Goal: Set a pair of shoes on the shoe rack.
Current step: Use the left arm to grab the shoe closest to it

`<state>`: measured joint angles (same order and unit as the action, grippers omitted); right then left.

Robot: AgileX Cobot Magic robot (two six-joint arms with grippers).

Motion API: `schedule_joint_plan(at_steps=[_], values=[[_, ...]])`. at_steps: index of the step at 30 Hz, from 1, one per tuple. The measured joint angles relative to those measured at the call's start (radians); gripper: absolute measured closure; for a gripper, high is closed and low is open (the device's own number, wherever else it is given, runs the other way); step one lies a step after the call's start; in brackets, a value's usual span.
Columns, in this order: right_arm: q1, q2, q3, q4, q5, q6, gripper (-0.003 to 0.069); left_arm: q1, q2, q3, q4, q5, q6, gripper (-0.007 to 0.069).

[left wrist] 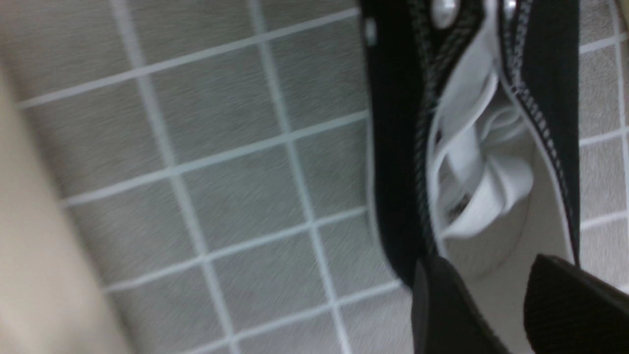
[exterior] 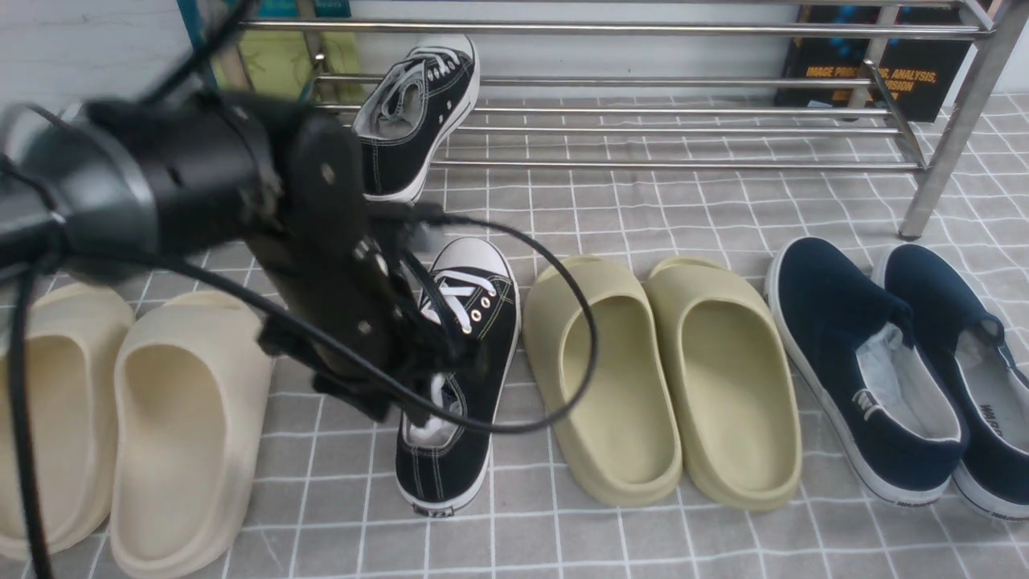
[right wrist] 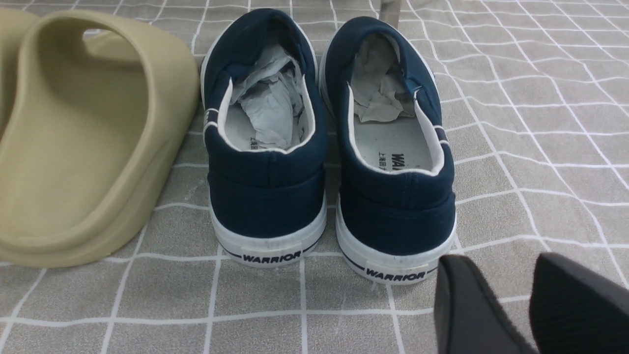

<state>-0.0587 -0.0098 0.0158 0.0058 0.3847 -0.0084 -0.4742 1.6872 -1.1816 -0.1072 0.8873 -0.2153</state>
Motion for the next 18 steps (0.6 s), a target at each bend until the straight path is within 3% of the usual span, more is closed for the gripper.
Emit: schedule_joint_plan(at_steps=[12, 18], values=[[0.0, 0.0, 0.0, -0.006, 0.0, 0.0, 0.042, 0.0, 0.069, 0.008, 0.191, -0.095, -0.19, 0.0393], [0.0, 0.0, 0.0, 0.0, 0.0, 0.0, 0.042, 0.0, 0.083, 0.008, 0.192, -0.124, -0.203, 0.0398]])
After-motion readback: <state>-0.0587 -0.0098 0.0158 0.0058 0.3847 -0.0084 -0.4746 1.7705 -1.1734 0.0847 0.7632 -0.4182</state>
